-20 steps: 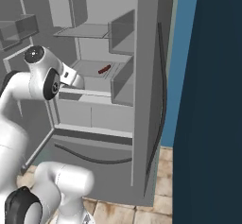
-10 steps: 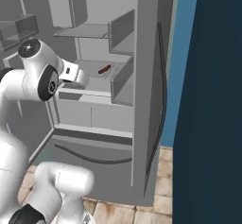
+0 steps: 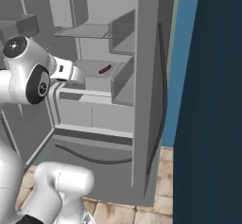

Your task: Retrieve the sausage and cheese from the fridge and place them on the cutting board on the counter.

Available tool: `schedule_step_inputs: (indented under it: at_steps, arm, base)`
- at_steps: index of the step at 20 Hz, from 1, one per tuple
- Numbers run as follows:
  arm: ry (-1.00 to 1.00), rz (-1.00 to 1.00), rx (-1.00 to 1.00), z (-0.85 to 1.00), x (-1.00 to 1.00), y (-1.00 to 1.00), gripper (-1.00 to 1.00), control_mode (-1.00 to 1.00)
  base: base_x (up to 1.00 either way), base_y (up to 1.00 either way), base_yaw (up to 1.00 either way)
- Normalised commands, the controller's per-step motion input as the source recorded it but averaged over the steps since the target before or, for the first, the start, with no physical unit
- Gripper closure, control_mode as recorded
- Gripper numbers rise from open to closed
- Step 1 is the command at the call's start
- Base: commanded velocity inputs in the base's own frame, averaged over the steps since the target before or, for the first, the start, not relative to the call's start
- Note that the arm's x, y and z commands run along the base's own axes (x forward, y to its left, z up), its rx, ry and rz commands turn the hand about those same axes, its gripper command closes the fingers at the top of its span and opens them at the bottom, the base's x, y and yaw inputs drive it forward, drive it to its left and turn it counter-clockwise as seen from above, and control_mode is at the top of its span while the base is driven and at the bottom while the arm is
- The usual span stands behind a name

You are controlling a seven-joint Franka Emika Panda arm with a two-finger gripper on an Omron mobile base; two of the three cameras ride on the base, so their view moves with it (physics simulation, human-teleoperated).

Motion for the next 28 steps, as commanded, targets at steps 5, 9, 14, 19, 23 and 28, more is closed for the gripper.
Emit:
schedule_step_inputs:
  at_steps: [5,9,14,19,23,28]
  arm:
    - [0.0,0.0,0.0,0.0,0.0,0.0,-1.0,1.0]
    - [0.0,0.0,0.0,0.0,0.0,0.0,-1.0,1.0]
    - [0.0,0.0,0.0,0.0,0.0,0.0,-1.0,1.0]
    - [0.0,0.0,0.0,0.0,0.0,0.0,-1.0,1.0]
    - [0.0,0.0,0.0,0.0,0.0,0.0,-1.0,1.0]
    - [-0.03,0.0,0.0,0.18,0.0,-0.01,-1.0,-1.0]
  base:
    - [0.15,0.0,0.02]
    - [0.53,0.0,0.0]
    - [0.84,0.0,0.0]
    - [0.82,0.0,0.0]
    - [0.09,-0.01,0.0]
    - [-0.03,-0.02,0.0]
